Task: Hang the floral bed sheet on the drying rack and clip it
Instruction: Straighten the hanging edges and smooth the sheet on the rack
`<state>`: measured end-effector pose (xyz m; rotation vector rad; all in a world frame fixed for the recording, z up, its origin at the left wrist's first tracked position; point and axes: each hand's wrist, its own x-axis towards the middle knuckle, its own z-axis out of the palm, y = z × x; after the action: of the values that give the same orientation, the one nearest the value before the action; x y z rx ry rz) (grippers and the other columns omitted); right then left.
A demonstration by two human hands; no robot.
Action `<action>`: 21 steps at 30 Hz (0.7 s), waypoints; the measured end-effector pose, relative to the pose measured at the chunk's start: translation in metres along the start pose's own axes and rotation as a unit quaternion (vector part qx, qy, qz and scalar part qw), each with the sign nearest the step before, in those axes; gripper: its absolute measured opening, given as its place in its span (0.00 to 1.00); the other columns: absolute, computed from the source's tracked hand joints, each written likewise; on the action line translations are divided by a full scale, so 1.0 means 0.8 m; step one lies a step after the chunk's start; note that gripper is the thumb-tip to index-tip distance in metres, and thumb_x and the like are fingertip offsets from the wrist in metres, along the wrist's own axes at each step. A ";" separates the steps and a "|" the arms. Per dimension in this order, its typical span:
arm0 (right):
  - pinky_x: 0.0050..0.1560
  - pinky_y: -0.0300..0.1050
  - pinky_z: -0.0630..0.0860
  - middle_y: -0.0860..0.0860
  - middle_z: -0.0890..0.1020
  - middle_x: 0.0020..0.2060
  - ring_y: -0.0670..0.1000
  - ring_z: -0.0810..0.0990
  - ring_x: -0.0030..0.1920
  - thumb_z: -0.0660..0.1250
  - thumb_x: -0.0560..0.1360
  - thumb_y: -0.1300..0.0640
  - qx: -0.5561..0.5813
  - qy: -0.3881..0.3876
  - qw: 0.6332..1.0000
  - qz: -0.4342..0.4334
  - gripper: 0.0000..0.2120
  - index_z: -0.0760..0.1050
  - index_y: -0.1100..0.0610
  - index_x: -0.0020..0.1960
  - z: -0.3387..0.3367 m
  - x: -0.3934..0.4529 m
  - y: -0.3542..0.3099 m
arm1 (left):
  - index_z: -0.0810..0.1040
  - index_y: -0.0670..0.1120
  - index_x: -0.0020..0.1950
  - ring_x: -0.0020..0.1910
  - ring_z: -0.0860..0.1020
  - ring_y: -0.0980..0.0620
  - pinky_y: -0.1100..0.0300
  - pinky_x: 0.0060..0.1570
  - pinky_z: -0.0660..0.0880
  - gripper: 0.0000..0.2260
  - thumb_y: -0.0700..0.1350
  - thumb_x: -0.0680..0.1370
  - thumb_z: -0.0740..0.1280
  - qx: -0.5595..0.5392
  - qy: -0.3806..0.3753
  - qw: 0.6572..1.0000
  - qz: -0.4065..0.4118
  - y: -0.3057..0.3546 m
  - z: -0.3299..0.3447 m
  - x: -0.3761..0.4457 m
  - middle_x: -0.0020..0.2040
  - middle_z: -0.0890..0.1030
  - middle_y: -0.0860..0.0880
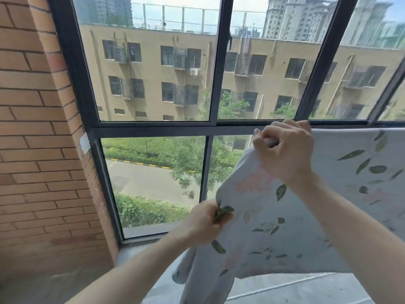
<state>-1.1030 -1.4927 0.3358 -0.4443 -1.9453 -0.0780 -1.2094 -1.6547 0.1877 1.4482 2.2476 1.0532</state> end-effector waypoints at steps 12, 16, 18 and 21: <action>0.44 0.53 0.70 0.36 0.64 0.27 0.45 0.68 0.32 0.66 0.73 0.59 0.091 0.076 0.992 -0.052 0.18 0.66 0.49 0.27 -0.133 -0.073 0.012 | 0.72 0.54 0.44 0.40 0.75 0.56 0.53 0.43 0.76 0.08 0.54 0.79 0.69 -0.030 -0.051 0.990 0.125 0.069 0.067 -0.110 0.38 0.75 0.59; 0.49 0.53 0.68 0.34 0.66 0.27 0.44 0.70 0.36 0.66 0.75 0.57 0.084 0.017 0.996 -0.024 0.23 0.60 0.38 0.30 -0.162 -0.083 0.005 | 0.77 0.62 0.52 0.50 0.81 0.57 0.52 0.51 0.81 0.11 0.48 0.75 0.75 -0.136 -0.137 0.974 0.122 0.075 0.058 -0.117 0.49 0.82 0.60; 0.52 0.56 0.71 0.39 0.73 0.29 0.49 0.72 0.40 0.67 0.76 0.54 0.090 -0.004 0.996 -0.001 0.18 0.69 0.42 0.30 -0.173 -0.089 0.002 | 0.75 0.61 0.65 0.59 0.80 0.58 0.54 0.60 0.78 0.23 0.48 0.73 0.79 -0.176 -0.214 0.953 0.124 0.074 0.042 -0.108 0.59 0.82 0.59; 0.61 0.55 0.70 0.44 0.81 0.40 0.51 0.76 0.52 0.68 0.78 0.50 0.068 -0.030 0.996 0.051 0.12 0.81 0.54 0.39 -0.181 -0.100 -0.005 | 0.70 0.57 0.74 0.68 0.77 0.51 0.44 0.69 0.74 0.33 0.47 0.72 0.79 -0.294 -0.271 0.912 0.087 0.075 0.014 -0.082 0.68 0.79 0.51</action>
<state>-0.9505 -1.5549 0.3242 -0.4585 -1.9700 0.1341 -1.1313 -1.6929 0.2114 1.4414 1.2878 1.0781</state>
